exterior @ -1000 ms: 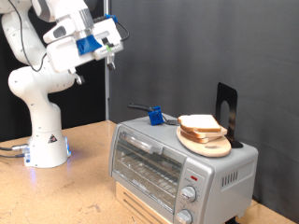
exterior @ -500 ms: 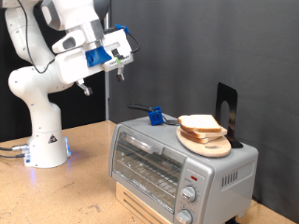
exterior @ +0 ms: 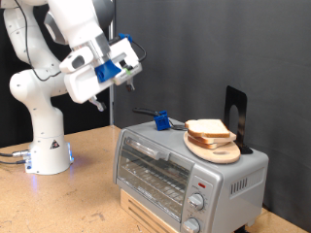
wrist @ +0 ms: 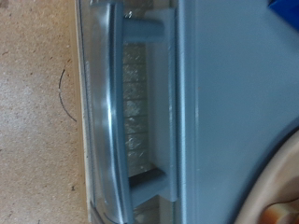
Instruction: Make a piece of toast with the oven
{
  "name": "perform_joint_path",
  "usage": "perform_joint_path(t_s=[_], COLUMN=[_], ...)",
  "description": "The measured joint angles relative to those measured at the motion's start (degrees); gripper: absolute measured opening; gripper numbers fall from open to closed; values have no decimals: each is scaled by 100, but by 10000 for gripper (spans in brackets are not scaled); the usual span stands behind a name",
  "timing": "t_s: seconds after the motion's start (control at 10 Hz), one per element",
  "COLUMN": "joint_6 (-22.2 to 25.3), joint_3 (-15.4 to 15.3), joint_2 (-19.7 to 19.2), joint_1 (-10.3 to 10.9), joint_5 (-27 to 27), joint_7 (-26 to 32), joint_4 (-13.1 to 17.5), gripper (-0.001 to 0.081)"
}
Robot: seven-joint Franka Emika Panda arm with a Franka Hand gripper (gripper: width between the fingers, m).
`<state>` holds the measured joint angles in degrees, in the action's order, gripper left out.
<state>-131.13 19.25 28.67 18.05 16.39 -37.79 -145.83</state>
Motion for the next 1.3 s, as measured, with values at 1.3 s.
perform_joint_path(t_s=[1.3], joint_6=[-1432], joint_3=[-293], joint_2=[-1211], joint_1=[94], joint_5=[411], joint_7=[230], joint_4=[-396], gripper=[806])
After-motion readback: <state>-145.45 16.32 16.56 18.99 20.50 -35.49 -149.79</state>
